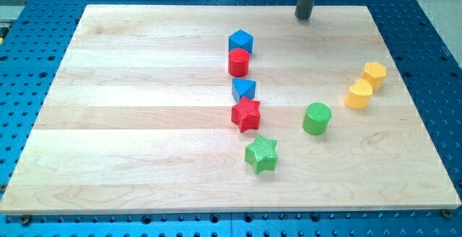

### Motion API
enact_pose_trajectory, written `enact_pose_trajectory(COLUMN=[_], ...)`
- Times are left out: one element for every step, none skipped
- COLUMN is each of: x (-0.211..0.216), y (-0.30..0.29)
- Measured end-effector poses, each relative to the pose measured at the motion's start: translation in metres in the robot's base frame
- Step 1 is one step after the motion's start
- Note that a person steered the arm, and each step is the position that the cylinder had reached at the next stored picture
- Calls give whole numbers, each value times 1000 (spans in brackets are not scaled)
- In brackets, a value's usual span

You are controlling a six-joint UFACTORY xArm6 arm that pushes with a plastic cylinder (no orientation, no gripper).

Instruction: Slide the yellow hexagon diagonal to the green circle

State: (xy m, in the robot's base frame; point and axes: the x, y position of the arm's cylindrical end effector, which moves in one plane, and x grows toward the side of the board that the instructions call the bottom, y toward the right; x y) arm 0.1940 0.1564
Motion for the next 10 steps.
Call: enact_pose_trajectory(x=[-1,3,3,-1,3,77,125,135,191,191], y=[-61,-131,-131,-117,-77,-9,78,158,167,140])
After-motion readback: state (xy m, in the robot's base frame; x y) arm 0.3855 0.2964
